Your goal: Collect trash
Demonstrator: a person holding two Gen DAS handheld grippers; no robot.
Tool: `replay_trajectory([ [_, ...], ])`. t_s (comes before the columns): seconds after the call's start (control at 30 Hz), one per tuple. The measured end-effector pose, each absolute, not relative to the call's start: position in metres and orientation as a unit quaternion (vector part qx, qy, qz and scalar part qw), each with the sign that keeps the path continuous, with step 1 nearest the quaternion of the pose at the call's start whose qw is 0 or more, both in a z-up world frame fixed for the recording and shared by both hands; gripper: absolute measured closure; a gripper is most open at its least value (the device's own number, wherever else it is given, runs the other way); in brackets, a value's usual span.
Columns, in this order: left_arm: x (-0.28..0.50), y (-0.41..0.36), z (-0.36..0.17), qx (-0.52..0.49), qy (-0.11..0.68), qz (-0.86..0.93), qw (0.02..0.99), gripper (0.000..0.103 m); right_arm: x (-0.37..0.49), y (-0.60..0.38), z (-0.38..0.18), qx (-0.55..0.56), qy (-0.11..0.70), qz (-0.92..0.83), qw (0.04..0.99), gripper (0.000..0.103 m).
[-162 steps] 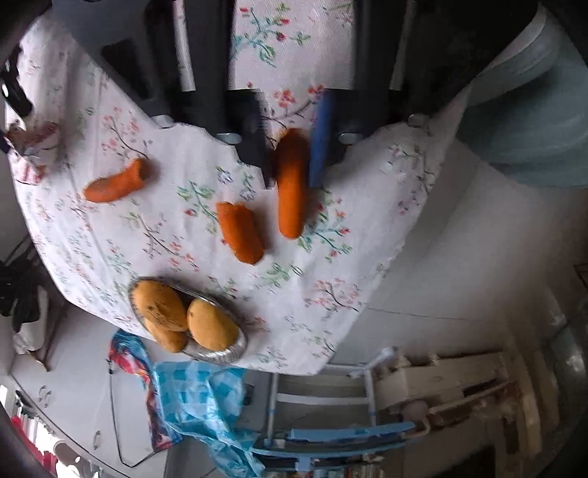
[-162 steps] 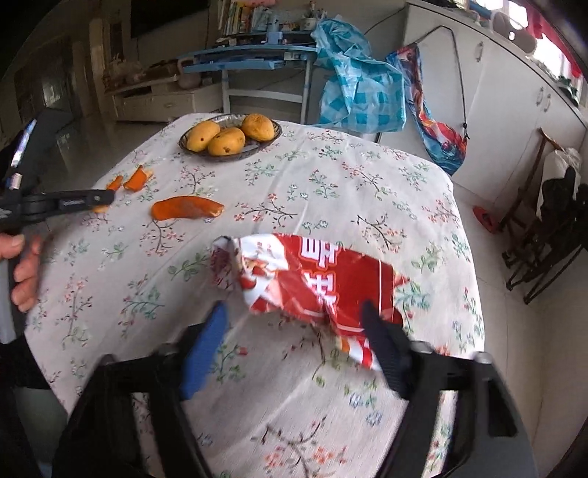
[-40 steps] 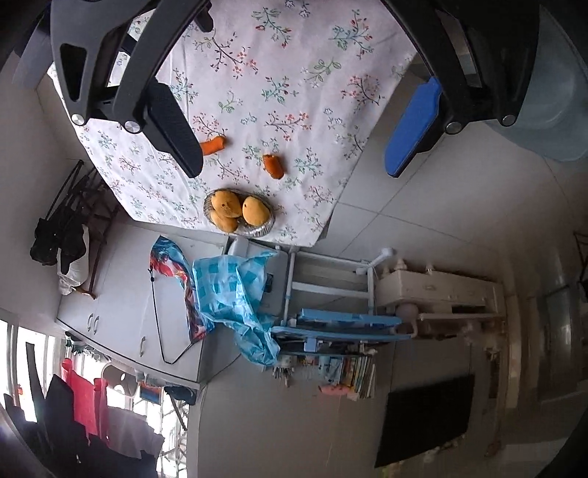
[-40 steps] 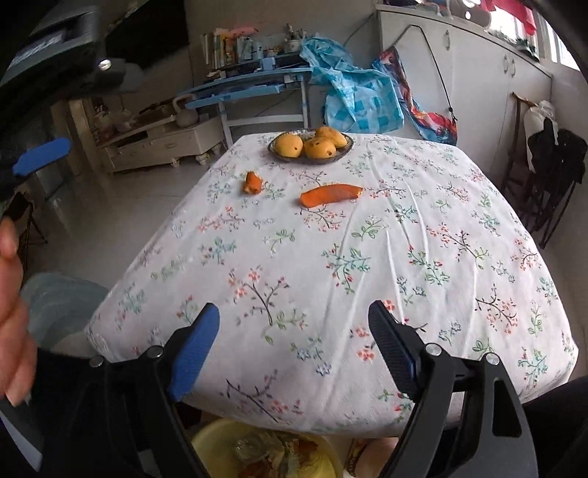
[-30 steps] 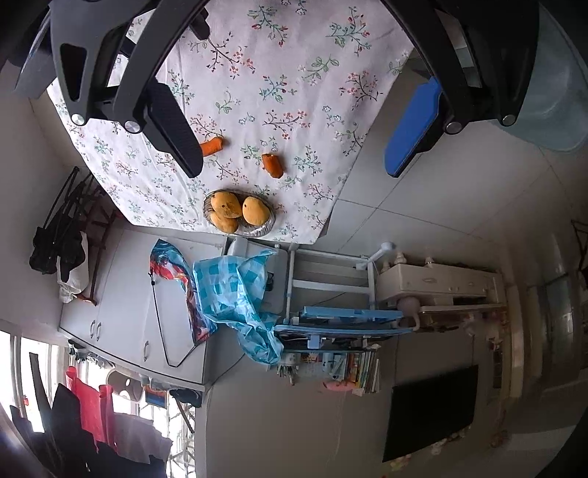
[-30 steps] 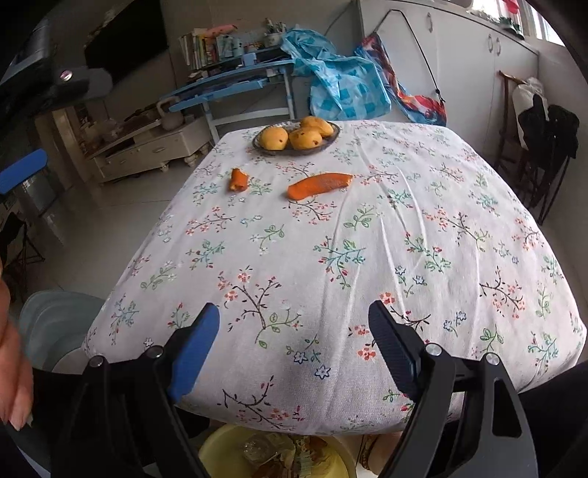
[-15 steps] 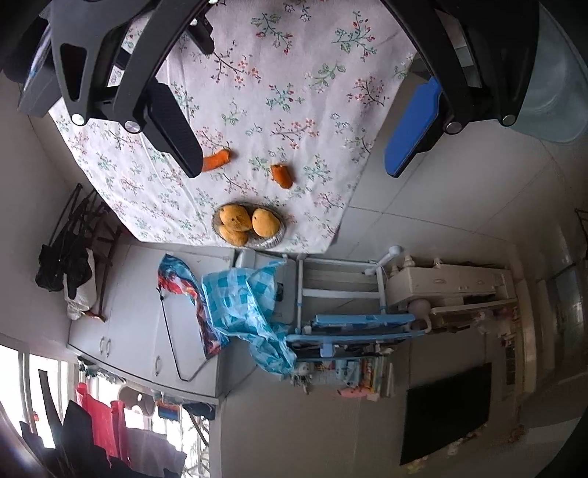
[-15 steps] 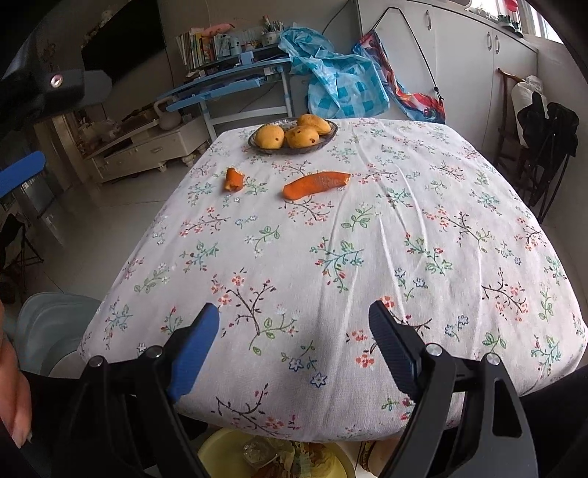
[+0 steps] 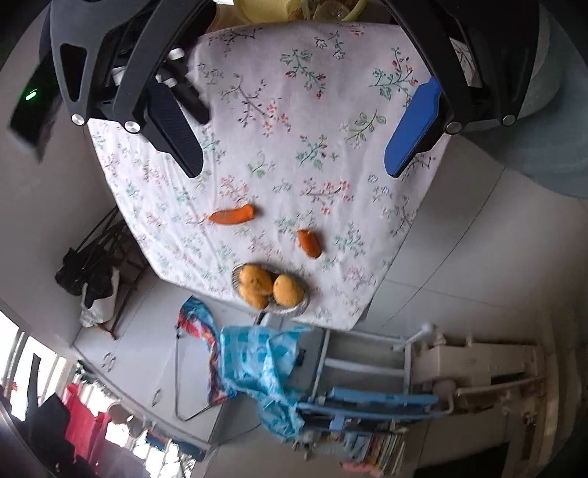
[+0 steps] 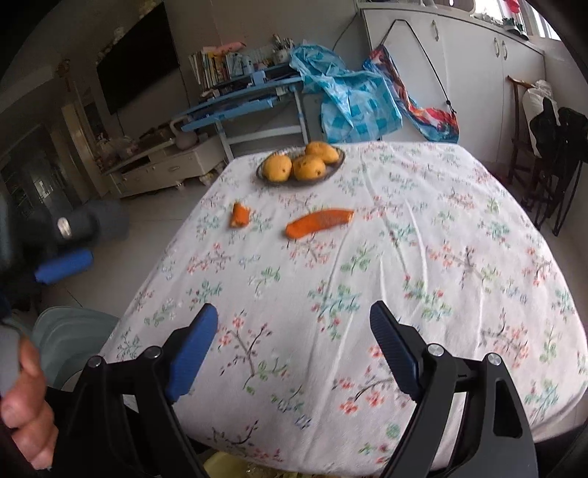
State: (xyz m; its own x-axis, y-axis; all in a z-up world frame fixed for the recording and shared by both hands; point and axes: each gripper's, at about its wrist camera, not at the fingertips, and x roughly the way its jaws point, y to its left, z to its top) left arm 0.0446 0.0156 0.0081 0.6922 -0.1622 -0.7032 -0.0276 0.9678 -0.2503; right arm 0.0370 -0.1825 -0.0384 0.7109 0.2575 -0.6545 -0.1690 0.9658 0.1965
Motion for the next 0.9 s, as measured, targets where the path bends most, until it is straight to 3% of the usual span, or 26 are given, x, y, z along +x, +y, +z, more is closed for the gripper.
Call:
replay_trajectory([
  [0.9,0.061,0.005,-0.005,-0.07,0.408,0.014,0.91,0.007,0.063,-0.21,-0.043,0.089,0.353,0.16,0.917,0.022],
])
